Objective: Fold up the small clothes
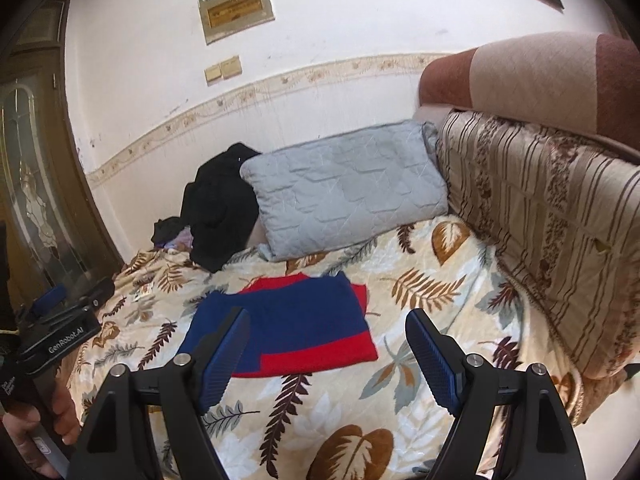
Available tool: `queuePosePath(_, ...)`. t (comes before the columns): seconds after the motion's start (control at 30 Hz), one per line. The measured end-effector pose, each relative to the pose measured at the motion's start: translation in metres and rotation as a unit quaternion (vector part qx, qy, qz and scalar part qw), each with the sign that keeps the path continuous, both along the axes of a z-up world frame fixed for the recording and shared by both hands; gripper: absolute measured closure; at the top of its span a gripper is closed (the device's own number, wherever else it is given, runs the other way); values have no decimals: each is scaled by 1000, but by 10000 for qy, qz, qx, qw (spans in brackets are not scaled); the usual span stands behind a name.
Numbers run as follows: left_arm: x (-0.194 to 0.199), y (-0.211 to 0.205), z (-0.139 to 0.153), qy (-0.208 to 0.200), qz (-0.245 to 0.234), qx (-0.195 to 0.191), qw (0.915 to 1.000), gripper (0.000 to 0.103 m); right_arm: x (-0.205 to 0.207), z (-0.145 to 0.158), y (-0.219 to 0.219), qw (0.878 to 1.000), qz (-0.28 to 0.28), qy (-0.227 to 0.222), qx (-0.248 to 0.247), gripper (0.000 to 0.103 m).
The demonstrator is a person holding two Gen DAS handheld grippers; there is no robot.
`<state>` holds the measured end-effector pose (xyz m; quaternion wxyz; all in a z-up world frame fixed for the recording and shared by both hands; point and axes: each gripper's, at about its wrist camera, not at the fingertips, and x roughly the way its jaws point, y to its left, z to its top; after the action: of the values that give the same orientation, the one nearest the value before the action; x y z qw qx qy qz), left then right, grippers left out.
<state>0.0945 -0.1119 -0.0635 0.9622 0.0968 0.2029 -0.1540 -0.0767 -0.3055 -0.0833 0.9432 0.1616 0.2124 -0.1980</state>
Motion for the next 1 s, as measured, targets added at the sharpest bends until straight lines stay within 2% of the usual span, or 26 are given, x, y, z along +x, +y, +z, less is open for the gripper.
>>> queuePosePath(0.43, -14, -13, 8, -68, -264, 2, 9996, 5, -26, 12, -7, 9999, -139, -74, -68, 20)
queuePosePath(0.7, -3, 17, 9, -80, 21, -156, 9998, 5, -17, 14, 8, 9999, -45, 17, -113, 20)
queuePosePath(1.0, 2, 47, 12, -250, 280, -277, 9989, 5, 8, 19, 41, 9990, 315, 25, -304, 20)
